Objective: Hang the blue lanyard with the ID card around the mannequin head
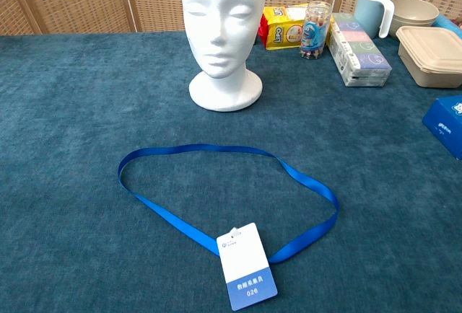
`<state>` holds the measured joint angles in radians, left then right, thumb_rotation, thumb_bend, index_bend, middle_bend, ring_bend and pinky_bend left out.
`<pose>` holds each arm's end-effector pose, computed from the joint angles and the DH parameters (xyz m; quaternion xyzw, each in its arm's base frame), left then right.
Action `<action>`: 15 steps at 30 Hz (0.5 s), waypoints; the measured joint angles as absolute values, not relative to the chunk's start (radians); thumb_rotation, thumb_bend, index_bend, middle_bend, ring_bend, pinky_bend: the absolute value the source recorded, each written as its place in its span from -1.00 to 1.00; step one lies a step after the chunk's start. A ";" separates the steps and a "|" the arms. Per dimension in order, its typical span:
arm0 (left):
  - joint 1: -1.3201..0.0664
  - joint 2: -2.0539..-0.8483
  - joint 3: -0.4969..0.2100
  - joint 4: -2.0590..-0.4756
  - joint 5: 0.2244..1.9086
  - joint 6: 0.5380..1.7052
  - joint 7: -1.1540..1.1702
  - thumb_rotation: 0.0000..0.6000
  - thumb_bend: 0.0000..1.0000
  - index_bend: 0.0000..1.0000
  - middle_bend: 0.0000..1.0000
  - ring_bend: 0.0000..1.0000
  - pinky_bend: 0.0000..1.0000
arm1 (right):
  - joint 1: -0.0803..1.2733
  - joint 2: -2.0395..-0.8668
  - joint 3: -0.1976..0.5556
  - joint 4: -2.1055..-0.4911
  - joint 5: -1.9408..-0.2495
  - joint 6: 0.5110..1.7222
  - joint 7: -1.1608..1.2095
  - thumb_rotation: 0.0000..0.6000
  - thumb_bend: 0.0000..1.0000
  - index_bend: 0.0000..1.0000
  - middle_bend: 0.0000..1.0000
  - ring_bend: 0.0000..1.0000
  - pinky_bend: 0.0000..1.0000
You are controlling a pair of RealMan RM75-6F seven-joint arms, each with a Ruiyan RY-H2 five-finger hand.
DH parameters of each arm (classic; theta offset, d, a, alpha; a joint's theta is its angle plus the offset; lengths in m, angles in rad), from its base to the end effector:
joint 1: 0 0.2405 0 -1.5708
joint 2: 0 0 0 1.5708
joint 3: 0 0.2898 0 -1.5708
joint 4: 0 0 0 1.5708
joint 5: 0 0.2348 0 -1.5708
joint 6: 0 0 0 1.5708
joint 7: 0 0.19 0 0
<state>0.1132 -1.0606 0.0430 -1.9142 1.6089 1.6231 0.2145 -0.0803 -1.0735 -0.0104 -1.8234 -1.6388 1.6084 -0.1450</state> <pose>-0.3055 0.1469 0.1521 -0.5652 -0.4203 -0.3719 0.6046 -0.3123 -0.1626 0.1530 0.5819 -0.3949 0.3932 0.5923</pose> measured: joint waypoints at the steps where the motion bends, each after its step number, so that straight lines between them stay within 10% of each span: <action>1: 0.112 -1.061 0.043 -1.914 1.608 1.622 0.215 0.69 -0.64 0.07 0.09 -0.05 -0.46 | -0.080 -1.074 -0.010 -1.824 -1.638 1.607 -0.146 1.00 -0.33 -0.15 -0.10 -0.17 -0.26; 15: 0.097 -1.064 0.033 -1.916 1.597 1.606 0.220 0.70 -0.64 0.07 0.08 -0.05 -0.46 | -0.075 -1.074 -0.007 -1.835 -1.634 1.601 -0.155 1.00 -0.33 -0.15 -0.10 -0.17 -0.24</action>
<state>0.0974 -1.0638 0.0328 -1.9163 1.5969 1.6057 0.2201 -0.0753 -1.0740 -0.0075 -1.8354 -1.6340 1.6014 -0.1547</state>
